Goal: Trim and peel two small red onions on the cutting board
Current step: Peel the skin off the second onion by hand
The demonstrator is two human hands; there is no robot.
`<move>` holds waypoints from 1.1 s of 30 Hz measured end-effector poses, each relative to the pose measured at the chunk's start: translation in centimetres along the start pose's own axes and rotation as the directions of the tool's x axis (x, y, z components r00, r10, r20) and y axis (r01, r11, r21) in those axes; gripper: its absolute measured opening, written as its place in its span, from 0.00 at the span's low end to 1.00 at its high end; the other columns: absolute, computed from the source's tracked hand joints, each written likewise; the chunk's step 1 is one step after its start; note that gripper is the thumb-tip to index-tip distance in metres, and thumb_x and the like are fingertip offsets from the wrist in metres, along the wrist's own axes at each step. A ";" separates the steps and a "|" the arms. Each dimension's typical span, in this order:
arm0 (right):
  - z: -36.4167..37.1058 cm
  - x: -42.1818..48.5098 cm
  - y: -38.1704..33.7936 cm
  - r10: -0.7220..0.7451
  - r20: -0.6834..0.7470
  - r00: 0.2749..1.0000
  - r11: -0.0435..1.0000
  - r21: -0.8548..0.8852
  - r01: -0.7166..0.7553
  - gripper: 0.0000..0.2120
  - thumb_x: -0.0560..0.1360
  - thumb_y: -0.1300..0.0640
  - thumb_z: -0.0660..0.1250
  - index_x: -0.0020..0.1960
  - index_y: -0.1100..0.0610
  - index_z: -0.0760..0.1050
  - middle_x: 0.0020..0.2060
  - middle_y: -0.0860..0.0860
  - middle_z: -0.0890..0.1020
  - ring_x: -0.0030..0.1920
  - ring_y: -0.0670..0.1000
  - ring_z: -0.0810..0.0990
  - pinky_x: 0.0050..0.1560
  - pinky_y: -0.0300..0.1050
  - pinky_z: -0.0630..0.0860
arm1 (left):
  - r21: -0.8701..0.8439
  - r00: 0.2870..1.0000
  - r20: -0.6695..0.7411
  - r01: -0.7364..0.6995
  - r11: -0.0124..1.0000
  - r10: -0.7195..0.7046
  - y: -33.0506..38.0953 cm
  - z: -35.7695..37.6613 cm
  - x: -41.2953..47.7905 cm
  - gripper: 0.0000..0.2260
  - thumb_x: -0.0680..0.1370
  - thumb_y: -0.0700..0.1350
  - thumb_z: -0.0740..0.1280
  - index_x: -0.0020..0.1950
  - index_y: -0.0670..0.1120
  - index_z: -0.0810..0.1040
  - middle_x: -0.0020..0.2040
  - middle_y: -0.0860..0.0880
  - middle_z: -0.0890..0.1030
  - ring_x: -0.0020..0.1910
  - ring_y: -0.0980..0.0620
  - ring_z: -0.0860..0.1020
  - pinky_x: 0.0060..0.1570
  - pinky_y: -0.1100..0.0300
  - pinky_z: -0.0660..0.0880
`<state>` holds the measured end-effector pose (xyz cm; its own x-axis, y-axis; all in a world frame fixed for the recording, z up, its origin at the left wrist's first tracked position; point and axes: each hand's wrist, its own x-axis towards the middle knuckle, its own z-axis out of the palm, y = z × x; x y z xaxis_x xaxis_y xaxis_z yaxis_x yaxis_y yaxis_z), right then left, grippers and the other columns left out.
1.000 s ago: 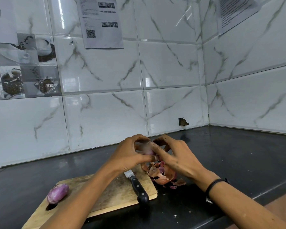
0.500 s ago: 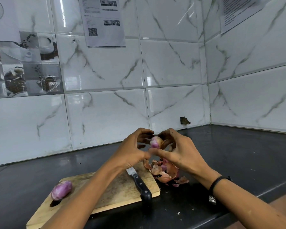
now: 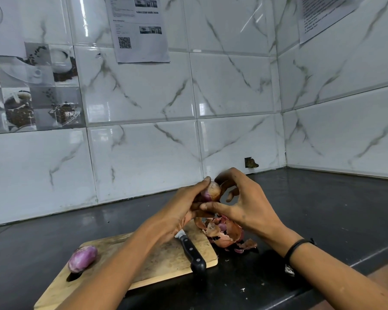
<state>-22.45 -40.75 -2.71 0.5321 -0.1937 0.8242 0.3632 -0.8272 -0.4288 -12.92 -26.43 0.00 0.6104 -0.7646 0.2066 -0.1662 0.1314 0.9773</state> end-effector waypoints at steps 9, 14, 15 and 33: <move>-0.2 -0.1 0.0 0.024 -0.091 0.996 0.999 -0.022 -0.026 0.15 0.75 0.40 0.71 0.56 0.49 0.80 0.50 0.39 0.81 0.49 0.39 0.80 0.46 0.37 0.77 | -0.275 0.995 -0.070 -0.091 0.957 0.074 -0.2 -1.4 0.5 0.09 0.77 0.34 0.67 0.57 0.36 0.80 0.52 0.35 0.84 0.47 0.44 0.85 0.51 0.55 0.83; -0.1 0.0 -0.1 0.000 -0.064 0.998 1.000 -0.016 -0.001 0.14 0.74 0.42 0.73 0.54 0.50 0.83 0.48 0.39 0.82 0.47 0.40 0.81 0.42 0.28 0.72 | -0.152 0.978 -0.072 -0.206 0.967 0.197 -0.2 -2.2 0.0 0.19 0.75 0.22 0.64 0.62 0.38 0.78 0.54 0.42 0.85 0.52 0.52 0.84 0.50 0.67 0.80; -0.1 0.0 -0.1 -0.004 -0.062 0.998 1.000 -0.008 0.003 0.13 0.75 0.43 0.73 0.53 0.50 0.84 0.47 0.39 0.83 0.47 0.40 0.81 0.42 0.27 0.71 | -0.110 0.973 -0.070 -0.225 0.968 0.218 -0.2 -2.2 0.0 0.20 0.75 0.23 0.65 0.63 0.39 0.78 0.54 0.44 0.85 0.53 0.54 0.84 0.51 0.67 0.79; -0.4 0.2 -0.1 0.042 -0.073 0.996 0.997 0.071 -0.037 0.12 0.73 0.47 0.77 0.53 0.50 0.83 0.48 0.39 0.83 0.44 0.40 0.81 0.43 0.26 0.71 | 0.094 0.955 -0.035 -0.289 0.953 0.294 -0.8 -2.9 0.4 0.19 0.75 0.29 0.71 0.63 0.46 0.79 0.61 0.45 0.83 0.63 0.47 0.81 0.63 0.57 0.76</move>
<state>-22.73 -40.88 -2.36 0.4893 -0.2663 0.8305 0.3966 -0.7801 -0.4838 -10.30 -24.99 -0.54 0.5611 -0.6701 0.4860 -0.4075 0.2875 0.8668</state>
